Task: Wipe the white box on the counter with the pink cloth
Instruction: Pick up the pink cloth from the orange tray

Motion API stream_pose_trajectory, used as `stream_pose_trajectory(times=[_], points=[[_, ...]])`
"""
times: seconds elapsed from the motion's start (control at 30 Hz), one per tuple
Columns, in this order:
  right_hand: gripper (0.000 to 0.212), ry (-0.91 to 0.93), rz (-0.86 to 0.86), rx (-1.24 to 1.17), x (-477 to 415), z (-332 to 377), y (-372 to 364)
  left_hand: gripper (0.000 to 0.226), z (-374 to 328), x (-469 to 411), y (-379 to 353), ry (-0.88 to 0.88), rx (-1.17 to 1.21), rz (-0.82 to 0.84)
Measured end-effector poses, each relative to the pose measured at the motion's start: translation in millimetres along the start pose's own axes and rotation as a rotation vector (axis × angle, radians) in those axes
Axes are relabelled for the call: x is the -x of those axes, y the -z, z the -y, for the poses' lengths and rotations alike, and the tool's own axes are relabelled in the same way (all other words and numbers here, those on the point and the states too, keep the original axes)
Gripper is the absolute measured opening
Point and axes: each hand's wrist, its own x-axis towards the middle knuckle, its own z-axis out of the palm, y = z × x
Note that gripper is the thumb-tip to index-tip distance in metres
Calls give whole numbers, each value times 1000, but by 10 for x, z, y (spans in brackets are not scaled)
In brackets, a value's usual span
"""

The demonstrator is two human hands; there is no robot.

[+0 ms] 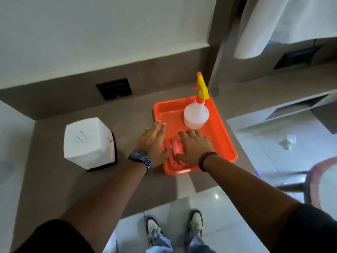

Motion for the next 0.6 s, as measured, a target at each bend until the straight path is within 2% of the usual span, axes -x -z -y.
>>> stream_pose_trajectory(times=[0.1,0.2,0.4,0.6], points=[[78,14,60,87,-21,-12,-166,76,54,-38,-171,46,-46,15],[85,-13,115,71,-62,-9,-271,74,87,-22,-279,38,-48,44],[72,-83,108,7,-207,73,-372,69,108,-8,-320,17,10,11],[48,-113,56,-65,-345,94,-457,68,108,-2,-363,41,58,5]])
